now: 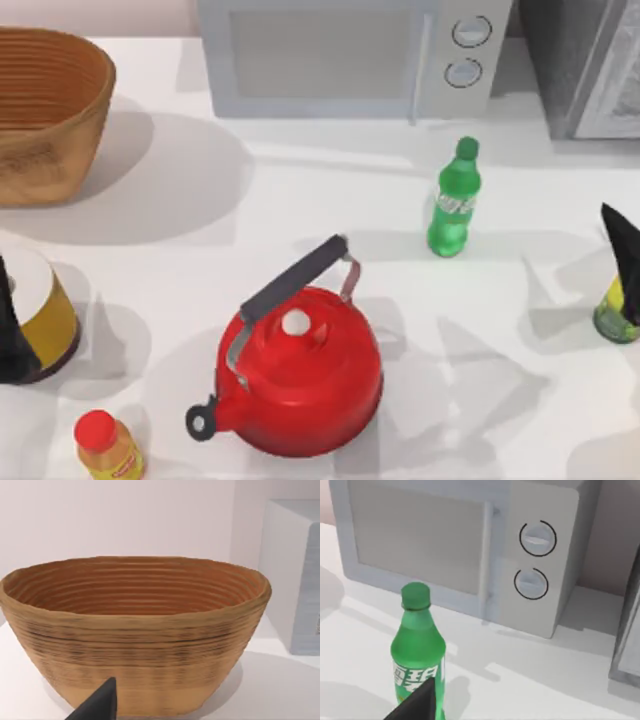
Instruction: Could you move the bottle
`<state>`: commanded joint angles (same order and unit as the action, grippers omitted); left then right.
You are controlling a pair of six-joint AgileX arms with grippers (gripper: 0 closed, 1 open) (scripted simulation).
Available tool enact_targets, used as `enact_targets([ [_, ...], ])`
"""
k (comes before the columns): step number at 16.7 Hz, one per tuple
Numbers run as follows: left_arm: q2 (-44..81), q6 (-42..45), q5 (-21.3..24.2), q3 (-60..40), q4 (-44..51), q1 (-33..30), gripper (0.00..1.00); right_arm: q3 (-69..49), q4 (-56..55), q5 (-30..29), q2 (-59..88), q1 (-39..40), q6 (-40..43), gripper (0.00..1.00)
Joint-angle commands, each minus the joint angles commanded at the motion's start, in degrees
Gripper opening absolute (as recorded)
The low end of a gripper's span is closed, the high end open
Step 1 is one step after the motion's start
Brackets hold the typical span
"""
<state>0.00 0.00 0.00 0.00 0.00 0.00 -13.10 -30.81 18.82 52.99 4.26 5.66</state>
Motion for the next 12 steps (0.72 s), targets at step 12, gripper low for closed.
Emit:
enact_targets([
  [12, 0.00, 0.00, 0.00, 0.00, 0.00, 0.00, 1.00, -10.72, -25.29, 15.20, 47.29, 3.46, 5.61, 1.00],
])
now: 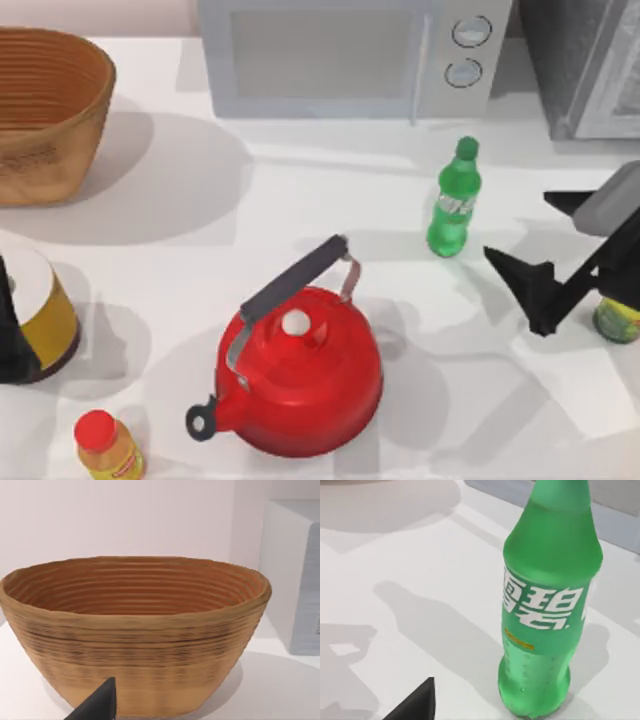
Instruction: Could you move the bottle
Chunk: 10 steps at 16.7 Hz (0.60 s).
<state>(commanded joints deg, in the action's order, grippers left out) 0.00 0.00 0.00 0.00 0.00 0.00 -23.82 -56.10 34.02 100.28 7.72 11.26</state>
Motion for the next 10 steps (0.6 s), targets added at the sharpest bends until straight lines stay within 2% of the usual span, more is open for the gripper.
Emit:
enact_targets([
  [6, 0.00, 0.00, 0.00, 0.00, 0.00, 0.00, 1.00, 0.16, 0.10, -0.10, -0.02, -0.17, -0.08, 1.00],
  [10, 0.00, 0.00, 0.00, 0.00, 0.00, 0.00, 1.00, -3.57, 1.20, -2.51, 1.25, 2.86, -1.54, 1.00],
])
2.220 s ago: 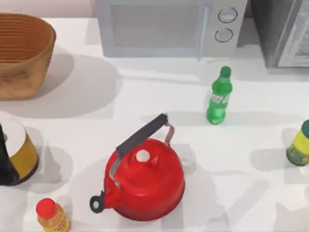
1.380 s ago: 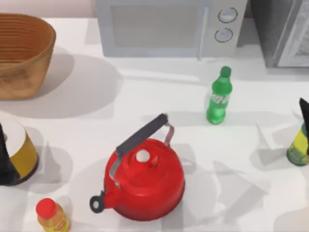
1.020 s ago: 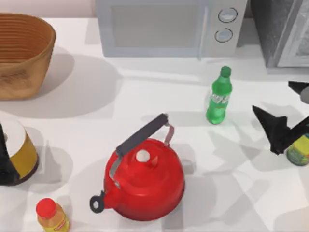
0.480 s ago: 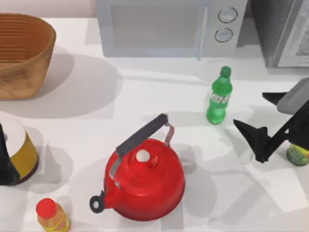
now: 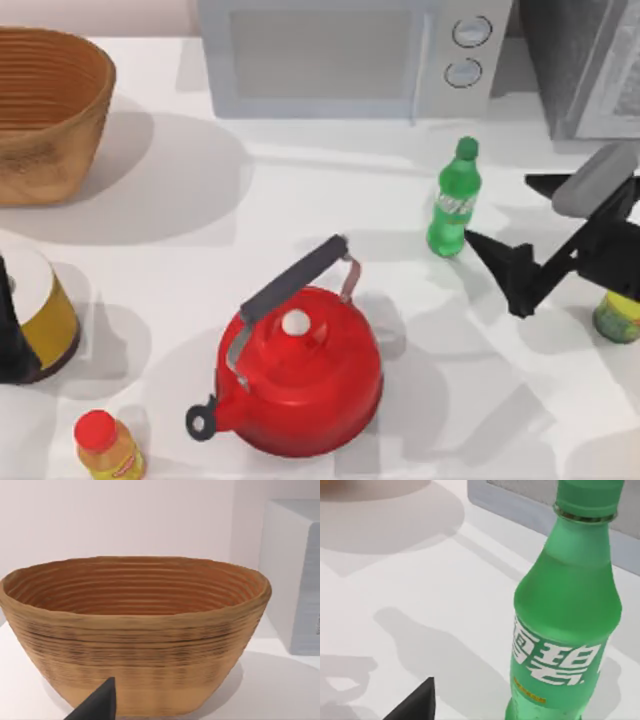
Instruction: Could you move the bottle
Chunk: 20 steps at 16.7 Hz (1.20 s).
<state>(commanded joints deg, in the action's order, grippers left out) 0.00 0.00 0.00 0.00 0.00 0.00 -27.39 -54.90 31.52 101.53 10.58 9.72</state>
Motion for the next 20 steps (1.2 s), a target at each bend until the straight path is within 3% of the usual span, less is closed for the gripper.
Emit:
enact_targets([
  [7, 0.00, 0.00, 0.00, 0.00, 0.00, 0.00, 1.00, -12.96, -2.26, -6.10, 14.60, 6.16, -2.05, 1.00],
  [14, 0.00, 0.00, 0.00, 0.00, 0.00, 0.00, 1.00, -15.17, -3.58, -6.83, 18.19, 6.77, -2.17, 1.00],
  [20, 0.00, 0.00, 0.00, 0.00, 0.00, 0.00, 1.00, -15.17, -3.58, -6.83, 18.19, 6.77, -2.17, 0.55],
])
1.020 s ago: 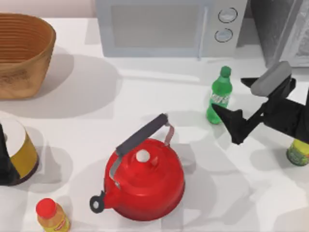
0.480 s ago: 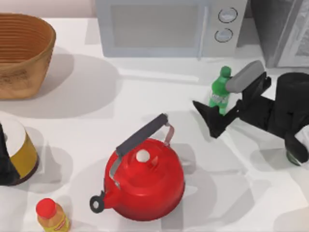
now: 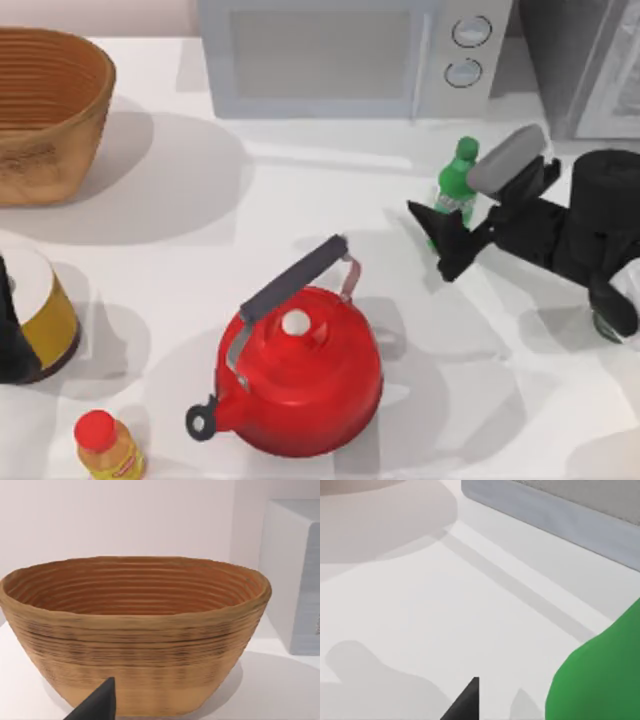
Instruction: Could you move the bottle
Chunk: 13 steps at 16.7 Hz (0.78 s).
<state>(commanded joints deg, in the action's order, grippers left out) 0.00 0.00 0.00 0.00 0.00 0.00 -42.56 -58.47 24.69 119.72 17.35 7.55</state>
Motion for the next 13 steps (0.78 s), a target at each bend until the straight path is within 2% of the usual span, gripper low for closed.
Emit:
enact_targets([
  [7, 0.00, 0.00, 0.00, 0.00, 0.00, 0.00, 1.00, 0.00, 0.00, 0.00, 0.00, 0.00, 0.00, 0.02],
  [13, 0.00, 0.00, 0.00, 0.00, 0.00, 0.00, 1.00, 0.00, 0.00, 0.00, 0.00, 0.00, 0.00, 0.00],
])
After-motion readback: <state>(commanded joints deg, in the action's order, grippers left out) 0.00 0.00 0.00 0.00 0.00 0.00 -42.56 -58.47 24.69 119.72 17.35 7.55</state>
